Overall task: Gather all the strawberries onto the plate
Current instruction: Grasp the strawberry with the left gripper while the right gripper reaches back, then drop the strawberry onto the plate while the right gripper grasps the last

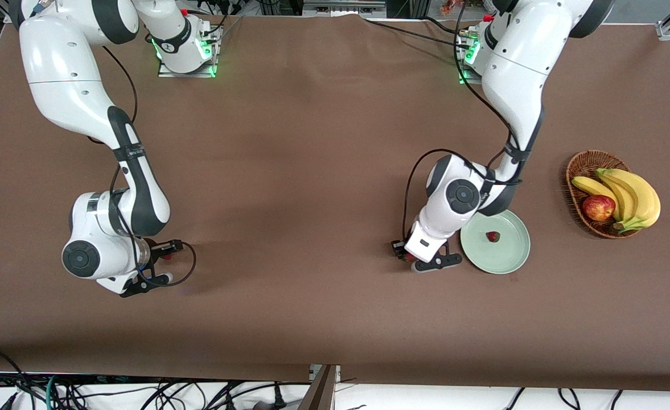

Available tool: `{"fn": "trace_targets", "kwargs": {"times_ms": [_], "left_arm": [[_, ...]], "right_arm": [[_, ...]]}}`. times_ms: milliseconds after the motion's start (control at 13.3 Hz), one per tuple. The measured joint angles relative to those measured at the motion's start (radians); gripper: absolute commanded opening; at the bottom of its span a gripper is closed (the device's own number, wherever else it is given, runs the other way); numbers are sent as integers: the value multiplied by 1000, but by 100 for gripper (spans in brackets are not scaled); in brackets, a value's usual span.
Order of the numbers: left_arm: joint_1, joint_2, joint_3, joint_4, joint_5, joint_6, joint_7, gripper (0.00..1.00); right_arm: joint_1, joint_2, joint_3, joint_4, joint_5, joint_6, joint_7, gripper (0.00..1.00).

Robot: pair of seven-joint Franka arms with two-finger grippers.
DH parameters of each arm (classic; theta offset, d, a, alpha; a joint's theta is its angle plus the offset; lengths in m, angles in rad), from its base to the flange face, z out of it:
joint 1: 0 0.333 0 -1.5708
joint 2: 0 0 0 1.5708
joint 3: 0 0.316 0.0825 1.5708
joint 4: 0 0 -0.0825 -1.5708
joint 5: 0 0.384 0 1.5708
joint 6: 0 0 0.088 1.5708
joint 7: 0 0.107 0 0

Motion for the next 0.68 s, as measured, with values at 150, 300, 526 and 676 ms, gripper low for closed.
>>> {"fn": "trace_targets", "kwargs": {"times_ms": [150, 300, 526, 676], "left_arm": [[38, -64, 5, 15, 5, -154, 33, 12], [99, -137, 9, 18, 8, -318, 148, 12], [229, -192, 13, 9, 10, -440, 381, 12], [307, -192, 13, -18, 10, -442, 504, 12]], "right_arm": [[0, 0, 0, 0, 0, 0, 0, 39], [0, 0, 0, -5, 0, 0, -1, 29], [0, -1, 0, -8, 0, 0, -1, 22], [0, -1, 1, -8, 0, 0, -1, 20]]}}
